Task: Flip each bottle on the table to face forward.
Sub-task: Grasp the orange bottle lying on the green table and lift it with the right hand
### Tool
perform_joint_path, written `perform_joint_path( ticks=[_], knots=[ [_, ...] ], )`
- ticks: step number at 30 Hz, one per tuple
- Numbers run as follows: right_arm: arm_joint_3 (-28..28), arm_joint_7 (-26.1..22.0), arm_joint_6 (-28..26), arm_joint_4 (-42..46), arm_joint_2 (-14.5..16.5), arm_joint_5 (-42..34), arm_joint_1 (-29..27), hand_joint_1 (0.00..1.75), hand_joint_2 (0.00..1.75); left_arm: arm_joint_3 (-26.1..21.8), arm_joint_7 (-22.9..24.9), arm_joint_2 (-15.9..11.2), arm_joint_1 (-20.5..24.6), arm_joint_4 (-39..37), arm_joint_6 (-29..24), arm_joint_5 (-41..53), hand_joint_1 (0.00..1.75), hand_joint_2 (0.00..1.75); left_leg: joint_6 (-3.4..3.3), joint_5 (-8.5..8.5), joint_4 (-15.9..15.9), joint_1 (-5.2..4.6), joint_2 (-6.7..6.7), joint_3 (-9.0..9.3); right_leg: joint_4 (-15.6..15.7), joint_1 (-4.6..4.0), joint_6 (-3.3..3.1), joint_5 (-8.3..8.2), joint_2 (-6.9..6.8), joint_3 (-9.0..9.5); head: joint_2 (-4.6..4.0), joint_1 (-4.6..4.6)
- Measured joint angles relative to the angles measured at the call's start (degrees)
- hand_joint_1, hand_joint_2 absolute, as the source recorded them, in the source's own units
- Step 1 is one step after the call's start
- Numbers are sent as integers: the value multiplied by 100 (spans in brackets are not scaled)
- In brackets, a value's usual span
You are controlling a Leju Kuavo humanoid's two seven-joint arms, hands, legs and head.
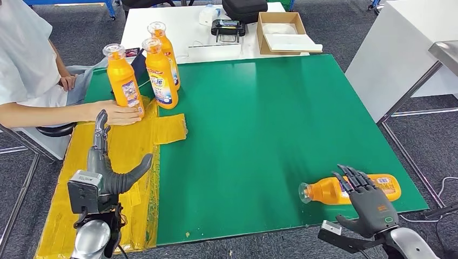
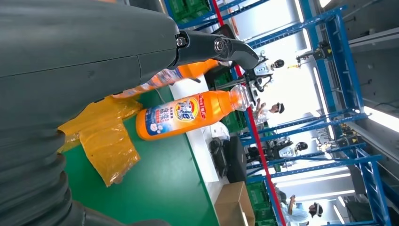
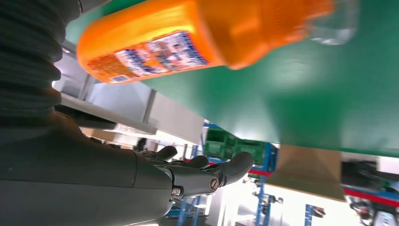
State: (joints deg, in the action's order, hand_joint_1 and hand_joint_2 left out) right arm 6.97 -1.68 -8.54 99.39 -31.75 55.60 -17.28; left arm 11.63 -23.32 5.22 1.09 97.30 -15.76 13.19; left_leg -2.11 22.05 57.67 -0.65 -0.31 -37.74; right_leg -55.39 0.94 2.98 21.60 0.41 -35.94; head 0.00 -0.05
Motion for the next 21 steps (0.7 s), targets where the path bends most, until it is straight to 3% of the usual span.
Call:
perform_joint_path(
  ticks=[8,21],
  knots=[
    [-277,145,129,-334,-13,243,63,0,175,-2,36,0,5,-32,67,-44,0,175,0,0,0,1,2,0,0,-1,0,1,0,-1,0,-1],
    [-706,-95,342,-1710,96,412,825,0,175,4,92,2,118,-217,181,-182,0,175,-4,-3,0,-2,2,0,0,1,4,-3,0,1,0,-1]
  ],
)
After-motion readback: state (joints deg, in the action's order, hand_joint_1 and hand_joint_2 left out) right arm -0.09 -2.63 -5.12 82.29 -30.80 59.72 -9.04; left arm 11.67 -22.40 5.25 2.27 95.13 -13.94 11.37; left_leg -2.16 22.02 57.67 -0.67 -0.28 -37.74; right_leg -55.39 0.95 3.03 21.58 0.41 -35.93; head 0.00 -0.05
